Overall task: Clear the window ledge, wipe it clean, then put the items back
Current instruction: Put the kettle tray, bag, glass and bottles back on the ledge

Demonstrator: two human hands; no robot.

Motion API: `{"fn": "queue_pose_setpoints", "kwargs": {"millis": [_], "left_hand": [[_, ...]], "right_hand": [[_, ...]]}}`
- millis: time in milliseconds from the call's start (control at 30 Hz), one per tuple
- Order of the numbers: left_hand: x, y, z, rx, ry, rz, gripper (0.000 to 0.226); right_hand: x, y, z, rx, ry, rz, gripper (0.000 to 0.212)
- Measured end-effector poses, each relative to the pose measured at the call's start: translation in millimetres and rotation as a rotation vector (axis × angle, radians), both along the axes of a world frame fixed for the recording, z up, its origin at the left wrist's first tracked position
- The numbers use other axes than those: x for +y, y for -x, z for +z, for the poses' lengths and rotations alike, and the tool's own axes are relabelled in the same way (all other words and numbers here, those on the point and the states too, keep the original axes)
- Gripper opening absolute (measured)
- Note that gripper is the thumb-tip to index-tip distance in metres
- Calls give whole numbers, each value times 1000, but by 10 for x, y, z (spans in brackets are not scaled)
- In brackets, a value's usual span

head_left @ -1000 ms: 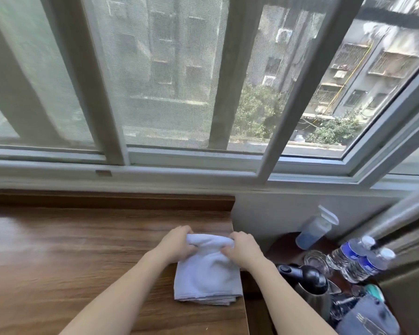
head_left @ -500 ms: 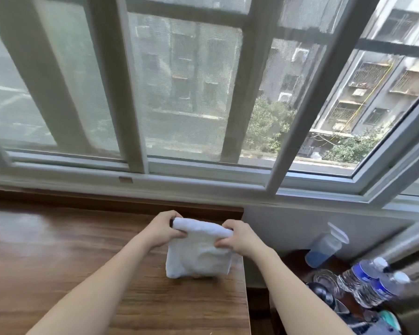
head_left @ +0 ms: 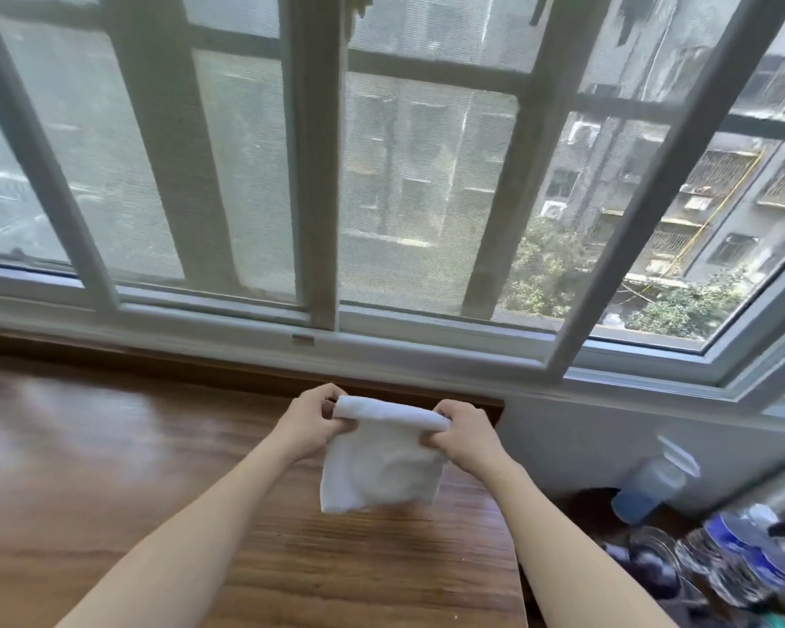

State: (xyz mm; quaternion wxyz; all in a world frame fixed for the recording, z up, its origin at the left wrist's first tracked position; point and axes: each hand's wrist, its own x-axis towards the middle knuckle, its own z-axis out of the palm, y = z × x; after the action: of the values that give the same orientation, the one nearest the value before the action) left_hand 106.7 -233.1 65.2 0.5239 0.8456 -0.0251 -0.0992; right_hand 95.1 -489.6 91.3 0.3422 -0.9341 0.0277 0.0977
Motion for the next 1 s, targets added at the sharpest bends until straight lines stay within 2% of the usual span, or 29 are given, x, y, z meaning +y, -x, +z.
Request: {"fn": "queue_pose_setpoints", "kwargs": {"millis": [300, 433, 700, 1000], "left_hand": [[441, 131, 115, -1, -3, 104, 28], [570, 182, 154, -2, -40, 194, 18], [955, 298, 250, -16, -90, 317, 29], [1905, 393, 341, -34, -109, 401, 20]], "right_hand": [[388, -23, 77, -55, -96, 8, 23], [582, -129, 93, -67, -97, 74, 24], [1029, -207, 104, -98, -92, 181, 24], [2005, -206, 168, -124, -112, 253, 23]]}}
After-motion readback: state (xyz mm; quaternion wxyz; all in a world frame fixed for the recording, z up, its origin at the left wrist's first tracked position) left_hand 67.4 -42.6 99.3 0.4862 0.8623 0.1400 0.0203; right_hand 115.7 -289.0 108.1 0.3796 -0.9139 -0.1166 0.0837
